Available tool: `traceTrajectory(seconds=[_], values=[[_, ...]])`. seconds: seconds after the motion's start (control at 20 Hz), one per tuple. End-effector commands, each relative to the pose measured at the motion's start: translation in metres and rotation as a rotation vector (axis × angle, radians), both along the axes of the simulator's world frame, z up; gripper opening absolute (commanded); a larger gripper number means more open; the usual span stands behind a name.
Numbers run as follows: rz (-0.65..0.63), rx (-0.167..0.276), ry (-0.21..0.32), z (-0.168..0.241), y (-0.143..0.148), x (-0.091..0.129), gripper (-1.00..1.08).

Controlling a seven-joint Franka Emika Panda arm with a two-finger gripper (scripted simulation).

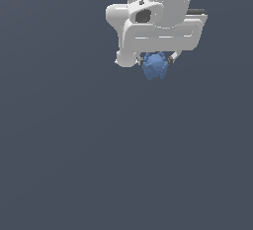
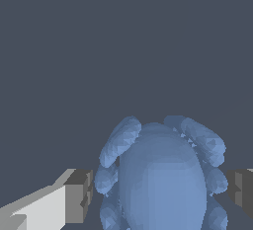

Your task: Pick up the object and move it to a goal position.

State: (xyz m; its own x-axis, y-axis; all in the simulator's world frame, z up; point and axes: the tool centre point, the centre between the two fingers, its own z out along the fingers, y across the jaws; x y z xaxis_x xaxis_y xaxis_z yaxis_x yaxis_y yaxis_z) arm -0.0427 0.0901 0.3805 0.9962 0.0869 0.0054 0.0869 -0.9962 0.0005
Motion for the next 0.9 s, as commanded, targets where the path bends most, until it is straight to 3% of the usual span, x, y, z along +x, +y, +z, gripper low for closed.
traceTrajectory(seconds=[0.0,0.45,0.85], values=[[0.0,0.0,0.002,0.024,0.003,-0.01,-1.0],[-0.001,0.0,0.005,0.081,0.012,-0.03,-1.0],[-0.001,0.0,0.005,0.096,0.015,-0.033,-1.0]])
